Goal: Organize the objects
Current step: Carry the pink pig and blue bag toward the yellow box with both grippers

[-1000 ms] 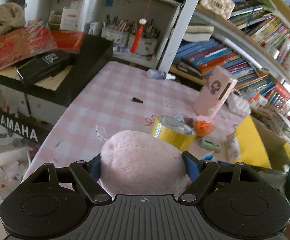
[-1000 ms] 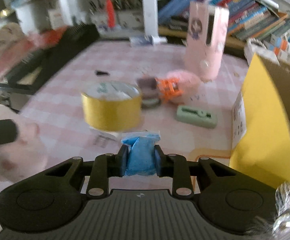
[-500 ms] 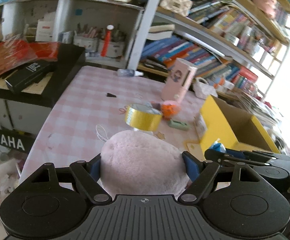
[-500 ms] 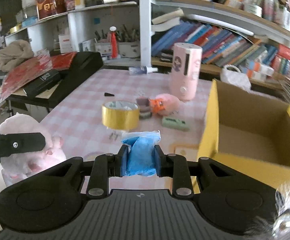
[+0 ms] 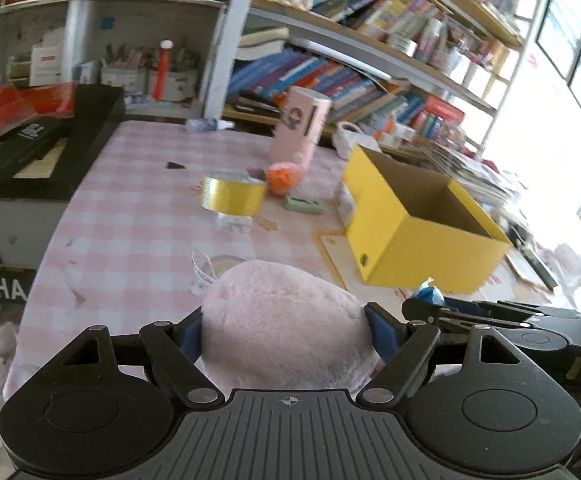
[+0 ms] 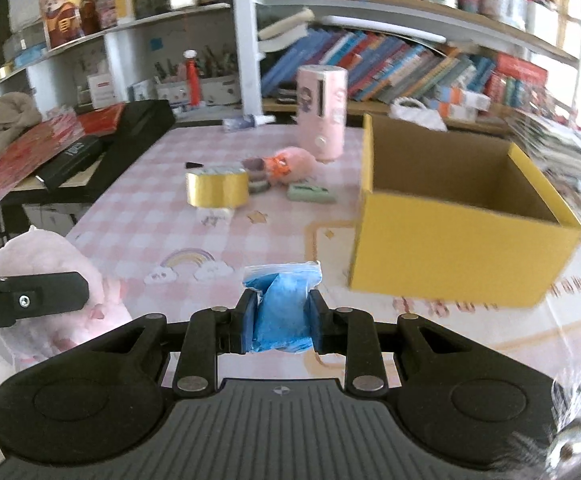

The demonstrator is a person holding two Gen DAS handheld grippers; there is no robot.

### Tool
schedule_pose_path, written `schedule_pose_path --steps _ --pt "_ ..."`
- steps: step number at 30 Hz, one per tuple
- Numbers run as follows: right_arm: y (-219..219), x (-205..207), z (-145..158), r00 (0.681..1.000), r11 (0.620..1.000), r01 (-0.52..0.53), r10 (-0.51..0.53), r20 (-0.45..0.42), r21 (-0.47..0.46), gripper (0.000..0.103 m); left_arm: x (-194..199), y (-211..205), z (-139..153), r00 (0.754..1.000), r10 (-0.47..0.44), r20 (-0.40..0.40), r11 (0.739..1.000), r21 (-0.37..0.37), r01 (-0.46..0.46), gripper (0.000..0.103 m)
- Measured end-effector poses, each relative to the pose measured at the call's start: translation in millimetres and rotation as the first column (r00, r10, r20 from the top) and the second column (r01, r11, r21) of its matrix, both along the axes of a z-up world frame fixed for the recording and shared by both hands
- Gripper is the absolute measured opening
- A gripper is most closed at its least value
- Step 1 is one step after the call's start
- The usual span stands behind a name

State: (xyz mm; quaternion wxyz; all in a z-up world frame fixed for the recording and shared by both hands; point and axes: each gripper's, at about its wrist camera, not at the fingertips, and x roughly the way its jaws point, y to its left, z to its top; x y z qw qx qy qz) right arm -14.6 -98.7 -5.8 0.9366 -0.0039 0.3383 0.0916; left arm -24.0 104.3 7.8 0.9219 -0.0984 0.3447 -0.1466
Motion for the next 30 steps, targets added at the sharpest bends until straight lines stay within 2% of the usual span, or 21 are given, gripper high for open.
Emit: schedule_pose_path --steps 8,19,30 --pt "-27 -38 -10 0.992 0.992 0.123 -0.122 -0.034 0.018 0.025 -14 -27 -3 0.992 -0.125 -0.007 0.992 0.012 0.125 0.081" --pt "-68 -69 -13 0.955 0.956 0.293 -0.292 -0.049 0.030 0.025 -17 -66 0 0.961 -0.278 0.013 0.960 0.035 0.277 0.081" --pt "-94 -78 -16 0.927 0.929 0.369 -0.366 -0.078 0.029 0.025 -12 -89 -2 0.939 -0.344 0.007 0.938 0.033 0.344 0.081"
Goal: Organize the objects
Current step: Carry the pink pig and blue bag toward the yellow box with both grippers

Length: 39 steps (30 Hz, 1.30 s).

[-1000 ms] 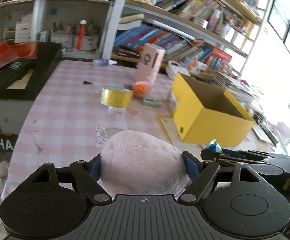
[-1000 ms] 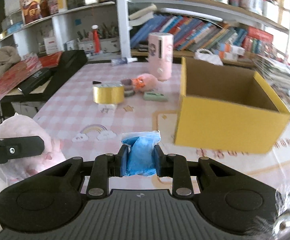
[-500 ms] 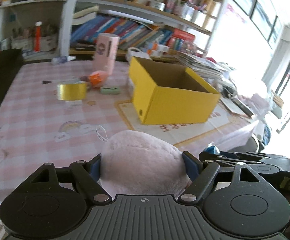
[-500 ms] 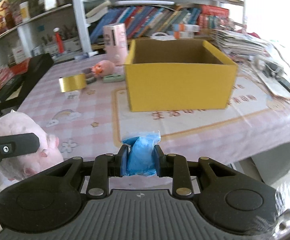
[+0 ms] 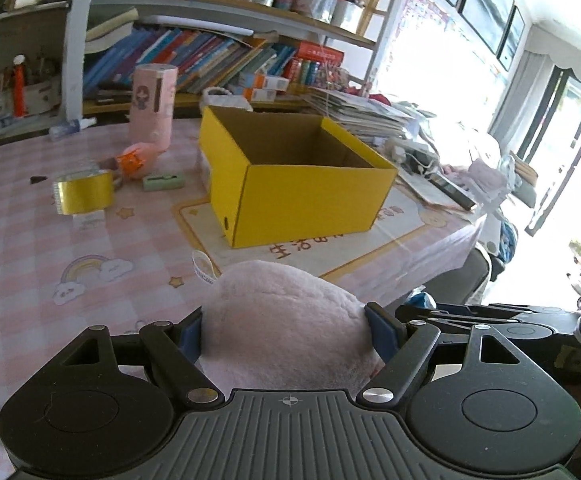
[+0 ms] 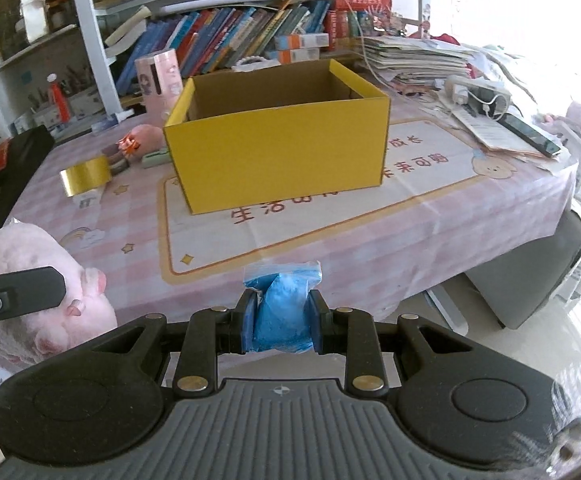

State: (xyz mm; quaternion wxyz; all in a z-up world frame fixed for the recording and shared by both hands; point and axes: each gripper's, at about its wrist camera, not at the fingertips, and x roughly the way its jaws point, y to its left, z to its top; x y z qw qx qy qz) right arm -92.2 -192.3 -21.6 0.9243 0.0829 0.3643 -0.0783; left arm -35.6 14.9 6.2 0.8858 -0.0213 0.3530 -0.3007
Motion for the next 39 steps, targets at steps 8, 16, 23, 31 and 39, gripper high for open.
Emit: schedule_pose_path --steps 8,16,23,31,39 --pt "-12 7 -1 1.000 1.000 0.017 -0.017 -0.006 0.001 0.025 8 -12 0 1.000 -0.007 0.002 1.000 0.001 0.007 0.081" --pt "-24 19 -2 1.000 1.000 0.016 -0.016 -0.018 0.003 0.025 18 -23 -1 1.000 -0.004 -0.003 1.000 0.002 0.005 0.081" --pt "-34 30 -4 0.999 1.000 0.017 -0.017 -0.027 0.001 0.025 30 -38 -4 1.000 -0.020 -0.007 1.000 0.005 0.020 0.081" --pt "-47 45 -7 0.999 1.000 0.015 -0.015 -0.034 0.008 0.025 44 -48 -2 1.000 -0.015 0.017 1.000 0.008 0.015 0.081" --pt "-59 75 11 0.999 0.999 -0.027 0.028 0.044 -0.032 0.025 75 -59 19 0.996 0.021 0.092 1.000 -0.015 -0.019 0.081"
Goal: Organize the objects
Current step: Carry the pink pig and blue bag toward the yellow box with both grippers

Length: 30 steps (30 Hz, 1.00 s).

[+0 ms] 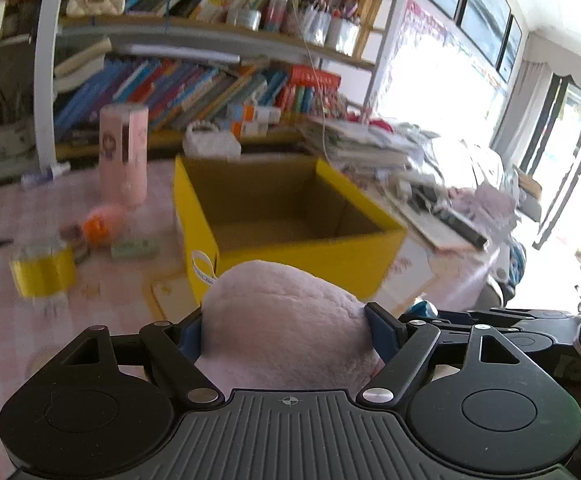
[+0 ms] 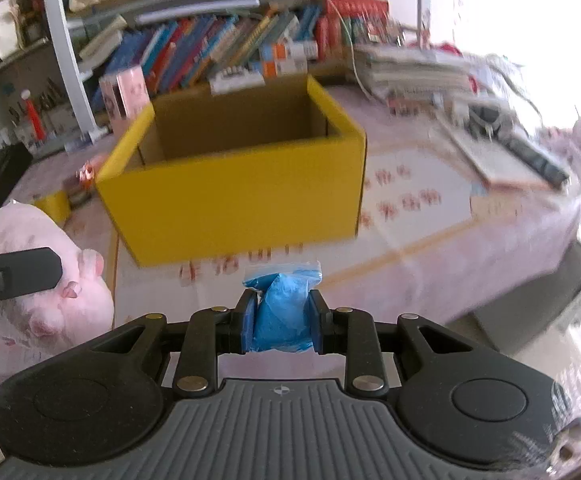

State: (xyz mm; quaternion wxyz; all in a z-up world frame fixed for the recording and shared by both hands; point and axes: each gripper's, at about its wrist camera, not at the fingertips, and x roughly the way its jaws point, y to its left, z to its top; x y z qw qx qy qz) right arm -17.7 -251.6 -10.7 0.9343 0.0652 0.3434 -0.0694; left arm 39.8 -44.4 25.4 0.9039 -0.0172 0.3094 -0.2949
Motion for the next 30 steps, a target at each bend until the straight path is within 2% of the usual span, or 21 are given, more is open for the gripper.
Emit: schedule_pose_path --steps 8,14,22,30 --pt "-27 61 37 0.991 0.999 -0.036 0.039 0.126 -0.021 0.025 45 -27 22 0.992 0.040 0.117 0.999 0.007 -0.041 0.081" --pt "-49 109 50 0.984 0.997 -0.076 0.079 0.157 -0.023 0.025 76 -48 18 0.990 0.079 0.120 0.996 0.032 -0.083 0.081" --pt "-57 167 42 0.973 0.980 -0.192 0.197 0.117 -0.054 0.025 103 -74 -5 0.992 0.097 0.079 0.988 0.113 -0.106 0.081" --pt "-47 217 22 0.937 0.935 -0.346 0.348 0.015 -0.077 0.025 125 -92 -22 0.993 0.111 0.043 0.977 0.180 -0.117 0.081"
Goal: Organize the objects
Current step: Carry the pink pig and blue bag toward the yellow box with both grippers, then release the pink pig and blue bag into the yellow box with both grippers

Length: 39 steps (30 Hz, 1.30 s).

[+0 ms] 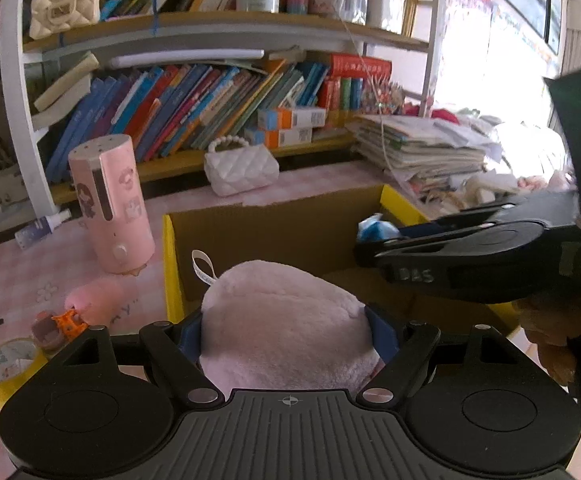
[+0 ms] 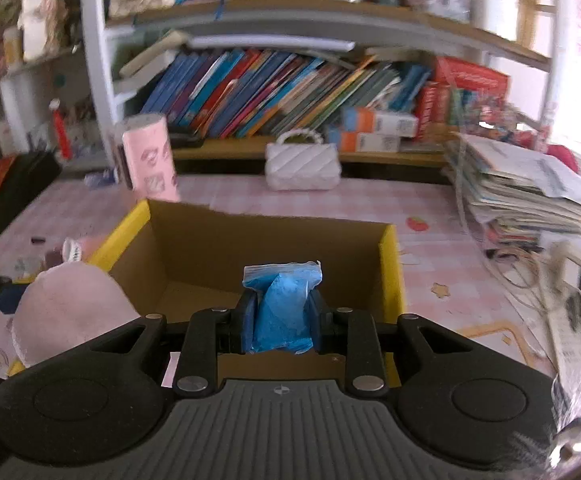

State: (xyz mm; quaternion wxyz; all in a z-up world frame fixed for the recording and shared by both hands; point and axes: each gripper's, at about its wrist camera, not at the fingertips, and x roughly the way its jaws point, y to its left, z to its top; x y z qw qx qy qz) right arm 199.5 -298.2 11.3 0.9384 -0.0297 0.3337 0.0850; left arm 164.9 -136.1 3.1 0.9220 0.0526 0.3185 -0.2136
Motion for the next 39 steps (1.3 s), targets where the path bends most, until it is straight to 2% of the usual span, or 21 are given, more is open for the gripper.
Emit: schedule_pose_path --steps 10,21,31,39 --pt "15 51 -26 0.977 0.983 -0.164 0.150 -0.151 -0.085 0.025 18 -16 -13 0.999 0.011 -0.034 0.998 0.065 -0.009 0.082" --pt "15 74 -48 0.938 0.977 -0.203 0.174 -0.300 -0.068 0.025 25 -25 -21 0.998 0.014 -0.064 0.995 0.096 -0.008 0.080" --pt "12 81 -54 0.928 0.980 -0.188 0.158 -0.336 -0.060 0.025 23 -25 -18 0.999 0.017 -0.039 0.997 0.082 -0.014 0.081" --pt "7 75 -42 0.947 0.986 -0.157 0.137 -0.291 -0.047 0.042 12 -21 -3 1.000 0.019 0.012 0.998 0.058 -0.019 0.084"
